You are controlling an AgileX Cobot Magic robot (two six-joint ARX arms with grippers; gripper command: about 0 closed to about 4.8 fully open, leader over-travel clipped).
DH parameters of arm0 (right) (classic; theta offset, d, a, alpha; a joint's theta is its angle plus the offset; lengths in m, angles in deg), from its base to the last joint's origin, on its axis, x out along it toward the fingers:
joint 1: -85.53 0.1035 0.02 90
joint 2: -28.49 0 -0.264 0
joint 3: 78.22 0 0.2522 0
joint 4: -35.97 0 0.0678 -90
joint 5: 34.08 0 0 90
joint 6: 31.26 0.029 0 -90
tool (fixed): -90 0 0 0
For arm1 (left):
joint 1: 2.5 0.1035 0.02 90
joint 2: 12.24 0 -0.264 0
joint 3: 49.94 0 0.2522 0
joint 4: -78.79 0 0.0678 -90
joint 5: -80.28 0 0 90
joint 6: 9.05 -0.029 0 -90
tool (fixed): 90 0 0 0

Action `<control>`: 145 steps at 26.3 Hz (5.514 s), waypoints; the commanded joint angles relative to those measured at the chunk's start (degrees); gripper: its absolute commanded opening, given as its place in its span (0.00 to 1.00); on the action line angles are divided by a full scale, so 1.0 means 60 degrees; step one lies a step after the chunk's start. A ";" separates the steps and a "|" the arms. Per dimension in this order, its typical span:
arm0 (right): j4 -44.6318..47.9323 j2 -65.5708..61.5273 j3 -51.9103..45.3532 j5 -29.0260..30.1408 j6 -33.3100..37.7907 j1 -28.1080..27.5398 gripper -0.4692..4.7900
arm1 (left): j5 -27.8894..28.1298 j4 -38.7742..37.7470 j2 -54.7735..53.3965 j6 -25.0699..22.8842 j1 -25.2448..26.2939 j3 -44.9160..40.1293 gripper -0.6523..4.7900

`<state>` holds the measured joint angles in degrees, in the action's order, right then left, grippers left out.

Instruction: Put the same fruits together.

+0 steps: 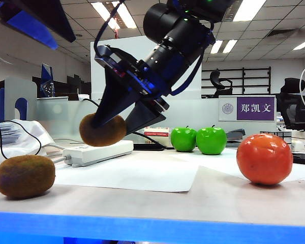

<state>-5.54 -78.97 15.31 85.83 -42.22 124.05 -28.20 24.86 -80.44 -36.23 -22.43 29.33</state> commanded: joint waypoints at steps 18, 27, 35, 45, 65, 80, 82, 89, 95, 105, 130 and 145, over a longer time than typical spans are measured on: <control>0.0455 -0.0969 0.0029 -0.0448 0.0364 0.0528 0.87 | 0.1475 -0.2171 0.1129 0.0073 0.0004 0.0018 1.00; 0.0725 -0.0958 0.0040 -0.0736 0.0408 0.0372 1.00 | 0.1464 -0.2157 0.1133 0.0069 0.0004 0.0018 1.00; -0.0361 -0.0885 0.1741 -0.0277 0.0579 -0.0076 1.00 | 0.1362 -0.2040 0.1133 0.0066 0.0004 0.0018 1.00; -0.1963 0.1002 0.2528 -0.1319 0.0503 -0.1027 1.00 | 0.1049 -0.2353 0.1311 0.0106 0.0004 0.0018 1.00; -0.4878 0.8295 0.1989 -0.3472 0.0634 -0.1756 0.07 | 0.0900 -0.1643 0.5453 0.2707 0.0000 -0.0044 0.11; -0.4623 1.3748 -0.0688 -0.4721 0.3406 -0.1767 0.07 | 0.1392 -0.1005 0.8287 0.3657 -0.0004 -0.1202 0.11; -0.4656 1.4546 -0.1257 -0.4710 0.4000 -0.1767 0.07 | 0.1319 -0.0994 0.8579 0.3858 -0.0004 -0.1592 0.11; -0.5176 1.7052 -0.2983 -0.4717 0.4703 -0.2215 0.07 | 0.1173 -0.0113 0.9836 0.4295 -0.0004 -0.2932 0.11; -0.5905 1.7875 -0.3574 -0.4200 0.4612 -0.3158 0.08 | 0.1836 0.0455 1.0965 0.4681 -0.0004 -0.3865 0.11; -0.3952 1.7879 -0.4972 -0.2135 0.3985 -0.4466 0.08 | 0.0860 0.2262 1.1344 0.5923 -0.0007 -0.5799 0.11; 0.3563 1.7886 -1.0222 -0.2047 0.4648 -0.4459 0.08 | 0.1526 0.6120 1.1344 0.7034 -0.0004 -0.9559 0.11; 0.5198 1.7890 -1.2152 -0.2932 0.5373 -0.4462 0.08 | 0.2911 0.6528 1.1347 0.6994 -0.0004 -1.0830 0.11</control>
<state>24.36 28.30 -57.34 68.52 -10.25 97.26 -12.20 62.35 -12.45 5.99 -22.49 -35.71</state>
